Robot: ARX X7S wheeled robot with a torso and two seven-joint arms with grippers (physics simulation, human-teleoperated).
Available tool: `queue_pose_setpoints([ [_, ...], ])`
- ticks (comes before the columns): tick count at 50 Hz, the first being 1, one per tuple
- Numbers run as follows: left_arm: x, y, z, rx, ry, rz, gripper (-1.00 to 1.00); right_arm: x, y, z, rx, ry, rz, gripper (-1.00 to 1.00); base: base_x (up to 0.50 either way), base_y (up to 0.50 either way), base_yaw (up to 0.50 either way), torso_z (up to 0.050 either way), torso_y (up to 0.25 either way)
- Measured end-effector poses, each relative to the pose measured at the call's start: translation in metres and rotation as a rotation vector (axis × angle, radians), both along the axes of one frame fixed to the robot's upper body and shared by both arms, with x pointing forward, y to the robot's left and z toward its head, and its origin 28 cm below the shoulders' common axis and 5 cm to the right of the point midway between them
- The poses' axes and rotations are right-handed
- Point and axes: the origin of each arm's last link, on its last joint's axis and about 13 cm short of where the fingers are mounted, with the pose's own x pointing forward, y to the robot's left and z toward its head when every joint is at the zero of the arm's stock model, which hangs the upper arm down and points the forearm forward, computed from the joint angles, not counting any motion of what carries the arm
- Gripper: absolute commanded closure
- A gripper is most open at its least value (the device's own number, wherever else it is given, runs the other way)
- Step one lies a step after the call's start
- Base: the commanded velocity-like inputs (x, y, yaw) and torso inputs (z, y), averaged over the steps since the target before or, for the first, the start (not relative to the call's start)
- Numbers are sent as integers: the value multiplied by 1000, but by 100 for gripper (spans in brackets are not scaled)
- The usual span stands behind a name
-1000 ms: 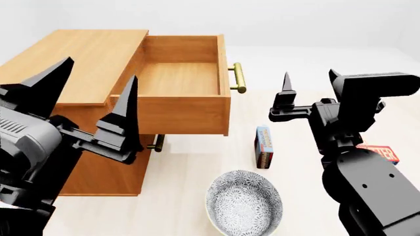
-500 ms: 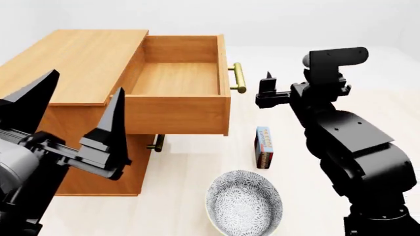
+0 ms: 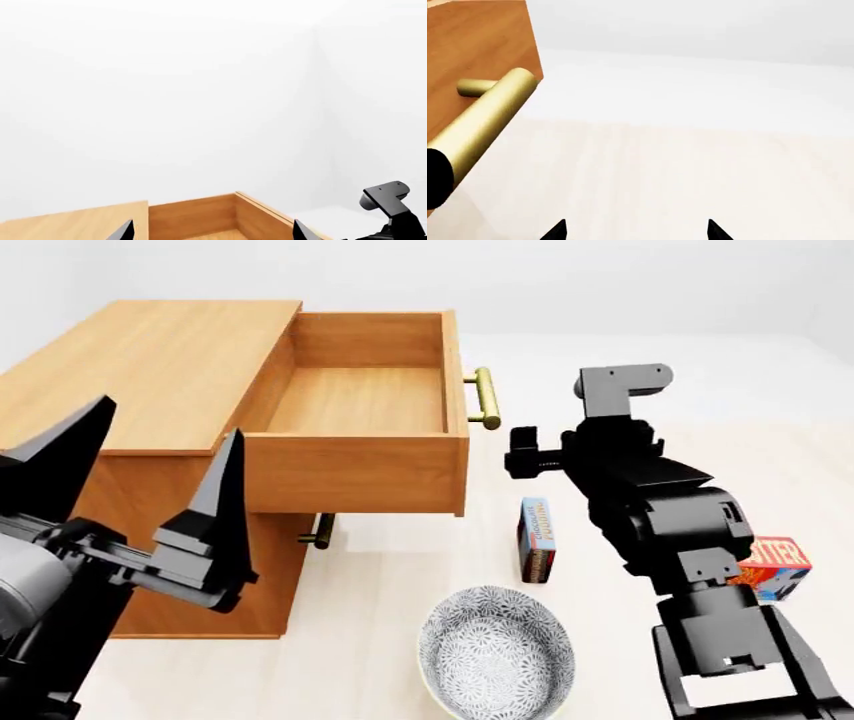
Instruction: Put the chocolate pudding in the top drawer of the cabinet and close it.
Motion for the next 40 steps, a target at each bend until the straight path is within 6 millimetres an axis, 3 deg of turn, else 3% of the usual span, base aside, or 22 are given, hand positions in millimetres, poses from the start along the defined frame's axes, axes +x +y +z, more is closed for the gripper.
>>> queue_pose_setpoints([
  [20, 0, 2, -4, -4, 13, 4, -100, 20, 2, -25, -29, 79, 24, -100, 0, 0, 0, 0, 0],
  [40, 0, 2, -8, -2, 17, 9, -100, 17, 2, -53, -27, 119, 13, -100, 0, 0, 0, 0, 0],
])
